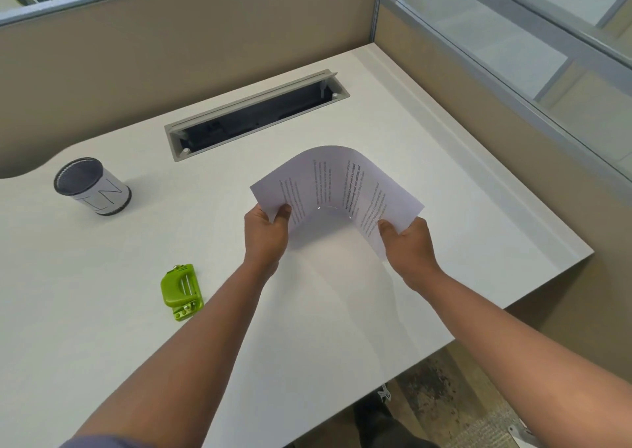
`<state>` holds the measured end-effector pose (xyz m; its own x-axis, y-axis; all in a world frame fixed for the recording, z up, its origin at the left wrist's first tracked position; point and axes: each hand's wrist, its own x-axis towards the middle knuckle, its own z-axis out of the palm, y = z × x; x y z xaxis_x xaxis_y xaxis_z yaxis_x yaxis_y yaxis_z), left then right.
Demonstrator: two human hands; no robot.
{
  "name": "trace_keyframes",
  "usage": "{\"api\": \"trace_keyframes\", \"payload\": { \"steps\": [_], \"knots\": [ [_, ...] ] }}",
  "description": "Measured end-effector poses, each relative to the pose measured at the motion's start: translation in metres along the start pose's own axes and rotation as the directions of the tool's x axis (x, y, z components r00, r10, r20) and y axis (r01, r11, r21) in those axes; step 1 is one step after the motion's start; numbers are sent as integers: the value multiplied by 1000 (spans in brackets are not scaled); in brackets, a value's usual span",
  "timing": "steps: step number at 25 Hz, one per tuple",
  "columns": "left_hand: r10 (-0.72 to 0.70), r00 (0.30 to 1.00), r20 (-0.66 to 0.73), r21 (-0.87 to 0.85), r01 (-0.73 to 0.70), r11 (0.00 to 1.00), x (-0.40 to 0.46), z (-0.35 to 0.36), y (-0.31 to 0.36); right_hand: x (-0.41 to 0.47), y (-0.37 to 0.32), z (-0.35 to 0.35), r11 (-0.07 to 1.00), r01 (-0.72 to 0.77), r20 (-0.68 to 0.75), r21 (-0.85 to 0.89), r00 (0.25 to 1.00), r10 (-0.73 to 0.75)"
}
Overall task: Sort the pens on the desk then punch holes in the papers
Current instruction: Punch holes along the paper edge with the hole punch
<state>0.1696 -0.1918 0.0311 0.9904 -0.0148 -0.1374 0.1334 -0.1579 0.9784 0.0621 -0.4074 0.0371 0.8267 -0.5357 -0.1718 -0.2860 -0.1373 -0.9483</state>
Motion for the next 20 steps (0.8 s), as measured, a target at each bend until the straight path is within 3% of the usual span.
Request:
{"api": "trace_keyframes", "payload": {
  "steps": [5, 8, 10, 13, 16, 18, 20],
  "knots": [
    [66, 995, 79, 105, -74, 992, 14, -13, 26, 4, -9, -12, 991, -34, 26, 126, 999, 31],
    [81, 973, 214, 317, -148, 937, 33, -25, 64, 17, -23, -32, 947, -4, -20, 320, 1000, 11],
    [81, 945, 318, 470, -231, 852, 45, -29, 92, 29, -36, -50, 930, 57, -72, 363, 997, -33],
    [85, 892, 443, 584, -359, 728, 58, -28, 127, 42, -56, -70, 976, 189, -112, 110, 978, -176],
    [81, 845, 528, 616, -447, 649, 67, -20, 151, 53, -81, -73, 917, 285, 88, -281, 959, -271],
    [50, 820, 570, 612, -464, 640, 72, -13, 164, 58, -94, -67, 914, 276, 234, -298, 949, -211],
    [8, 792, 610, 601, -470, 647, 76, -8, 173, 60, -100, -60, 924, 270, 264, -271, 944, -199]
  ]
}}
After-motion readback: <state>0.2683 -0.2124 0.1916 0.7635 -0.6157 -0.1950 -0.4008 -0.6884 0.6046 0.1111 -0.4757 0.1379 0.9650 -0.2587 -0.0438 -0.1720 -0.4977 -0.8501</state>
